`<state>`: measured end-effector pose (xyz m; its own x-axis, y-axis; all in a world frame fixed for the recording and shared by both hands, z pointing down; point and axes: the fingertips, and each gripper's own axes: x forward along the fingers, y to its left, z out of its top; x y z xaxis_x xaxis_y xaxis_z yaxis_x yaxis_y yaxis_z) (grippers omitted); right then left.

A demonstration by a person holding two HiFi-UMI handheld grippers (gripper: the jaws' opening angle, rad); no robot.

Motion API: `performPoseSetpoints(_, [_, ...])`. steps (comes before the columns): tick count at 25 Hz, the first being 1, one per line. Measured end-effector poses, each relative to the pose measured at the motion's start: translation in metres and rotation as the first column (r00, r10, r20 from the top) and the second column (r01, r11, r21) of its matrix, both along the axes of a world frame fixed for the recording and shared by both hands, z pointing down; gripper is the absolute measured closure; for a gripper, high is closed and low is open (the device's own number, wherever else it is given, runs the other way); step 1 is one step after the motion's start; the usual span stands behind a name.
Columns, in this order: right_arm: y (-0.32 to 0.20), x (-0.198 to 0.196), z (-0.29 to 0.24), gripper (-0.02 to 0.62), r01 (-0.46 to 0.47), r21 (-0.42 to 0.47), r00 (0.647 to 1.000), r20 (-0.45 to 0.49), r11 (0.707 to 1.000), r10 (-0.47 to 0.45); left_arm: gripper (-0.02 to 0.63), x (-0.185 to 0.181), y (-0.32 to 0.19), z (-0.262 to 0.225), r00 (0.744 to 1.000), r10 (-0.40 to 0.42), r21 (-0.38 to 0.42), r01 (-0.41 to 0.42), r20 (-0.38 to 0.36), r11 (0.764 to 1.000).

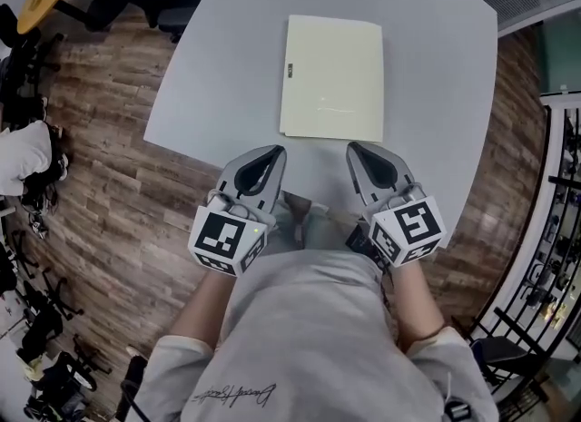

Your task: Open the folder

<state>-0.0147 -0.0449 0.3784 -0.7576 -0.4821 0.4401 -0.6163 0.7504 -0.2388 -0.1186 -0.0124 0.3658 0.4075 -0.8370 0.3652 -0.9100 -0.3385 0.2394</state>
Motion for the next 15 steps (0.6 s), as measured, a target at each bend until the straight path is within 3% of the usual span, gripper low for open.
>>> performPoseSetpoints(15, [-0.025, 0.008, 0.029, 0.575, -0.011, -0.003, 0.999, -0.051, 1.0, 0.011, 0.597, -0.001, -0.015, 0.031, 1.0, 0.013, -0.048, -0.013, -0.006, 0.999])
